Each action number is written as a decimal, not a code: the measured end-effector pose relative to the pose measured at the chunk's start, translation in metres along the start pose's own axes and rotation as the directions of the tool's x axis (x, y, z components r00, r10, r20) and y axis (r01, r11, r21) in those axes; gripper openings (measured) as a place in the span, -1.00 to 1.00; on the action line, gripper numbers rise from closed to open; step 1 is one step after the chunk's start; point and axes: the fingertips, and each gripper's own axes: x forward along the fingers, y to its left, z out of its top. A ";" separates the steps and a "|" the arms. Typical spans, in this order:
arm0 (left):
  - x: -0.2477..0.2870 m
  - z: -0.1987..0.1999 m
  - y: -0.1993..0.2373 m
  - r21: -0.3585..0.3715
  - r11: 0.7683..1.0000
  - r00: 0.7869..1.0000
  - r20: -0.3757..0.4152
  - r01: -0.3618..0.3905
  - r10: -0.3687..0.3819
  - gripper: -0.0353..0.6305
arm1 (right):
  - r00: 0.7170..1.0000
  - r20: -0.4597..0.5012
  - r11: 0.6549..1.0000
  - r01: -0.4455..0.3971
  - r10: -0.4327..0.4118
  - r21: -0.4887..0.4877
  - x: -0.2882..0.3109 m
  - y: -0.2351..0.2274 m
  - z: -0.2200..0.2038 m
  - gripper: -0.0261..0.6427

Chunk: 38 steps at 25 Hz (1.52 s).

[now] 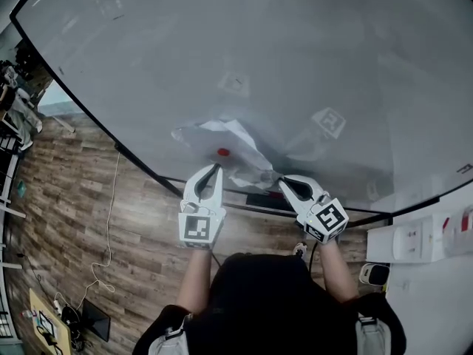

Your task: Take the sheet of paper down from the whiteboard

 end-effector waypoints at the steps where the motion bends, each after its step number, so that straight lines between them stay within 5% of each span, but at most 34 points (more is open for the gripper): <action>1: 0.001 0.004 0.001 -0.003 1.000 1.000 0.008 -0.014 0.014 -0.85 | 1.000 -0.002 1.000 -0.011 0.011 0.000 0.000 0.000 0.000 -0.91; 12: 0.015 0.007 0.004 0.028 0.996 0.996 -0.003 -0.085 0.085 -0.52 | 0.998 -0.012 0.998 -0.054 0.055 0.011 0.001 -0.008 -0.005 -0.91; 38: 0.035 0.004 0.007 0.050 0.986 0.987 -0.010 -0.159 0.160 -0.45 | 0.997 -0.016 0.997 -0.080 0.080 0.021 0.007 -0.013 -0.009 -0.91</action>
